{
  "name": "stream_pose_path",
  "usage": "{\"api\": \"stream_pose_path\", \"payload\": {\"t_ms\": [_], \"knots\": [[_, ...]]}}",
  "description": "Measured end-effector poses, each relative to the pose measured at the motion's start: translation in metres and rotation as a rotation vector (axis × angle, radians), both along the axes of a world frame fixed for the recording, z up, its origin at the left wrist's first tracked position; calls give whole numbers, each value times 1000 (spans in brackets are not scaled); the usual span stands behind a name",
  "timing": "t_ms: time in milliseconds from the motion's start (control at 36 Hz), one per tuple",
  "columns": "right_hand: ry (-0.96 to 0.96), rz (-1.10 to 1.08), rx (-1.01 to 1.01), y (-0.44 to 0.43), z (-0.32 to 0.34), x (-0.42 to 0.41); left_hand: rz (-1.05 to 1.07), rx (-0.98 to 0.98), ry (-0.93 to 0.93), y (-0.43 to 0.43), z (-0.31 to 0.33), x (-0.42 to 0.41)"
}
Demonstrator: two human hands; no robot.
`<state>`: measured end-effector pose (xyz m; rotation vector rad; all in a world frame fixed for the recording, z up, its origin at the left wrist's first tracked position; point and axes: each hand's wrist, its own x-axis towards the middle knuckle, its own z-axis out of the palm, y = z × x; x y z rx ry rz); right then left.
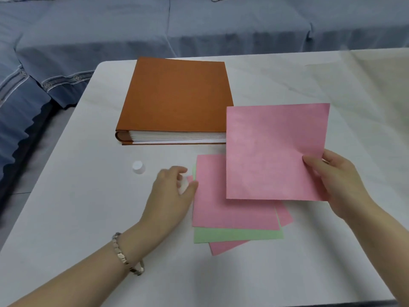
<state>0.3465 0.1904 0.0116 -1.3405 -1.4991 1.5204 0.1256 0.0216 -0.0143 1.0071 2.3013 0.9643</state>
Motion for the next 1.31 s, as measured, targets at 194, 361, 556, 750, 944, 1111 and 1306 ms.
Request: {"api": "stream_pose_path", "payload": {"t_ms": [194,361,556,750,944,1111,1306], "knots": [[119,187,377,-15,11,-17,157,-96,-1236,26,50,-5],[184,434,609,-20,19,-14,190,233,-1386,33,72,-15],[52,378,571,-21,18,-11,58,438,-1065,26,70,-23],[346,148,-602,-21,13,-22,52,496,-761,16,52,-21],[156,242,-574,-19,10,-22,59,503,-526,15,38,-10],[-81,173,-205,-18,5,-17,42,525,-554,19,33,-2],[-216,168,-144,-19,-17,-15,52,128,-113,12,-5,-10]]}}
